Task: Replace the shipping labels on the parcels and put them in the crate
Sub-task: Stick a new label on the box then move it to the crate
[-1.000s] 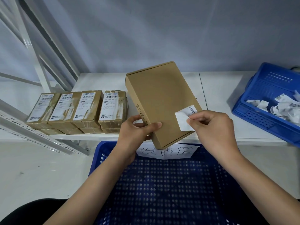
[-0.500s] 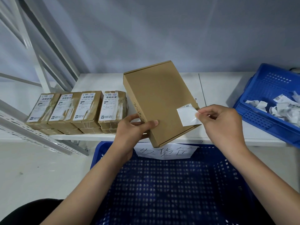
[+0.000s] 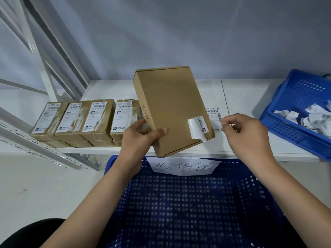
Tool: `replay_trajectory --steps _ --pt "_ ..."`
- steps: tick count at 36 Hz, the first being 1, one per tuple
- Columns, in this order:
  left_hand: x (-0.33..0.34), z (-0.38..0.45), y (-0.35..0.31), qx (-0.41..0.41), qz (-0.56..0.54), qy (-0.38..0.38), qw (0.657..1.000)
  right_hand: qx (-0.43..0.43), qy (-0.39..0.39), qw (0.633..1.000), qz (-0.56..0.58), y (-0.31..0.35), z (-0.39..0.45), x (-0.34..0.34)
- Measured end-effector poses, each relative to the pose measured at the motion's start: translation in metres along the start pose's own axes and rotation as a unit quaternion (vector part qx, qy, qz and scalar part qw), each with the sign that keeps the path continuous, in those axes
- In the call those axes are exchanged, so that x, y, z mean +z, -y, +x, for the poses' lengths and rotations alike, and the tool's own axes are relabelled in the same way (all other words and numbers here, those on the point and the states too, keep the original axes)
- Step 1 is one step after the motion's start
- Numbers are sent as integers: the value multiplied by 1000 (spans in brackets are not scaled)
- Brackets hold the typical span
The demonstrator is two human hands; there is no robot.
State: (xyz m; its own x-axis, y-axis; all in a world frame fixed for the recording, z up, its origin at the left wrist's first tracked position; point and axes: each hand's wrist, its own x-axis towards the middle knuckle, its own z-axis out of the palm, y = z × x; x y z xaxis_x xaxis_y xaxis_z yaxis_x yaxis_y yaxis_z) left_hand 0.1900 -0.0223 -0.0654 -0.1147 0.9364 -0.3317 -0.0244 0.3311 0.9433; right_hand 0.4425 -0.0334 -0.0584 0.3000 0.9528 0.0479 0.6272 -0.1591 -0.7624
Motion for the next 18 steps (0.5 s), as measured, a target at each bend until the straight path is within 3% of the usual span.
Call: replay_trajectory --steps 4,9,14,18 --pt "-3 3 1 5 3 4 1000 34 3 999 33 -4 5 -3" --pt "-4 4 1 -18 -27 29 999 107 67 987 97 -6 5 0" --pt "-1 1 -2 -27 -47 28 998 208 192 938 201 -3 2 5" --pt "-2 1 -4 -20 -45 26 998 237 214 902 289 2 -1 4"
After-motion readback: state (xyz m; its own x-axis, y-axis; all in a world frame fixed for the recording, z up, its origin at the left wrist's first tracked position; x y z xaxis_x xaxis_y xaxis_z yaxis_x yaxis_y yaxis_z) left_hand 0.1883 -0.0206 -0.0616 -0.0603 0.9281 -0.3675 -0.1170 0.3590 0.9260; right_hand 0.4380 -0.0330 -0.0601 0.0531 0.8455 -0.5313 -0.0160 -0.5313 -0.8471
